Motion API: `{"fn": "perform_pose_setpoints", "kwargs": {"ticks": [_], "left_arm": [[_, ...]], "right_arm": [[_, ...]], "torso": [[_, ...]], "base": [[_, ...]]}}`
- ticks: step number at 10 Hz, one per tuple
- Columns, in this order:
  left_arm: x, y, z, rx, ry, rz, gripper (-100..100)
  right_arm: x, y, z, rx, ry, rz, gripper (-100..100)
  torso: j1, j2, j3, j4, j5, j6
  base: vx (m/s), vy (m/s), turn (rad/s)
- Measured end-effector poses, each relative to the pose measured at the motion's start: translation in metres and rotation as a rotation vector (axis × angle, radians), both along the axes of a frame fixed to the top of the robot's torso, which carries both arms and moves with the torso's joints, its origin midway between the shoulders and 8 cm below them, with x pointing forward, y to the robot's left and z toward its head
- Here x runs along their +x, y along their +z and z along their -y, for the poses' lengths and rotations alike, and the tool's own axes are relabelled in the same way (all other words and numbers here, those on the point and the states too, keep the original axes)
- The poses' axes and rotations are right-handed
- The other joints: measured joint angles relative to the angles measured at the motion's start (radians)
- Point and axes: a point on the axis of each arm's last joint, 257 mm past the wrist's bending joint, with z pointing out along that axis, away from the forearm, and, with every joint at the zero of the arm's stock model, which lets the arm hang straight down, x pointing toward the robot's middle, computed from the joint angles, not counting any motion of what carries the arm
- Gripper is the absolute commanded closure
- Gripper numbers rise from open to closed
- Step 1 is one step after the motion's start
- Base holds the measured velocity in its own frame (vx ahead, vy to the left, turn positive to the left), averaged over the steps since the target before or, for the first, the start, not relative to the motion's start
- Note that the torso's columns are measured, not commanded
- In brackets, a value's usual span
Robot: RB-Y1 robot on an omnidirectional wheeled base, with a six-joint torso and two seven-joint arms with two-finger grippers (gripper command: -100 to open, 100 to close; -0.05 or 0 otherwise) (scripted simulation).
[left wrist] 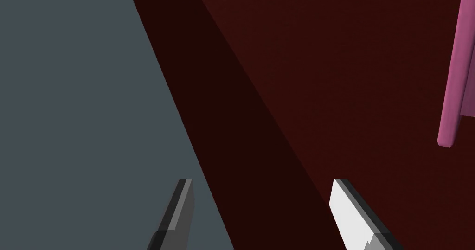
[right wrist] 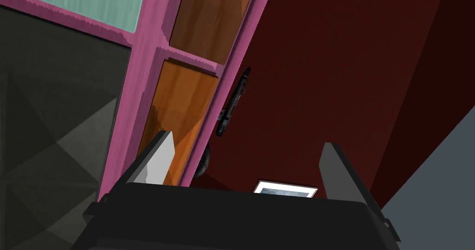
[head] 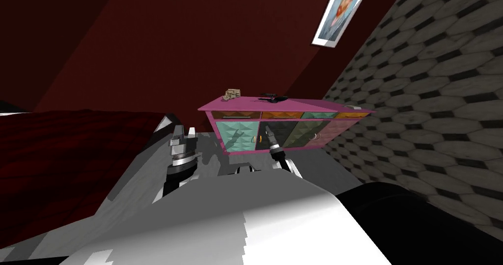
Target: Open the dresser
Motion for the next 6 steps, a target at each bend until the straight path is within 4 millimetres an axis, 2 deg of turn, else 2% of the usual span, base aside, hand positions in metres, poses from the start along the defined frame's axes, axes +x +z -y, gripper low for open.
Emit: {"fn": "perform_pose_setpoints", "kwargs": {"ticks": [1, 2, 4, 5, 6], "left_arm": [[0.0, 0.0, 0.0, 0.0, 0.0, 0.0, 0], [0.0, 0.0, 0.0, 0.0, 0.0, 0.0, 0], [0.0, 0.0, 0.0, 0.0, 0.0, 0.0, 0], [0.0, 0.0, 0.0, 0.0, 0.0, 0.0, 0], [0.0, 0.0, 0.0, 0.0, 0.0, 0.0, 0]], "right_arm": [[0.007, -0.017, -0.001, -0.018, -0.002, -0.047, -100], [0.01, -0.032, -0.003, -0.025, -0.005, -0.084, -100], [0.011, -0.066, -0.012, -0.055, -0.009, -0.169, -100], [0.01, -0.08, -0.014, -0.073, -0.011, -0.213, -100], [0.014, -0.096, -0.013, -0.083, -0.016, -0.246, -100]], "torso": [[0.0, 0.0, 0.0, 0.0, 0.0, -0.001], [0.0, 0.0, 0.0, 0.0, 0.0, 0.0], [0.0, 0.0, 0.0, 0.0, 0.0, 0.0], [0.0, 0.0, 0.0, 0.0, 0.0, -0.001], [0.0, 0.0, 0.0, 0.0, 0.0, -0.001]], "base": [[-0.007, -0.016, 0.154], [-0.006, -0.014, 0.338], [-0.003, -0.014, 0.207], [-0.004, -0.015, 0.165], [-0.002, -0.008, -0.019]]}}
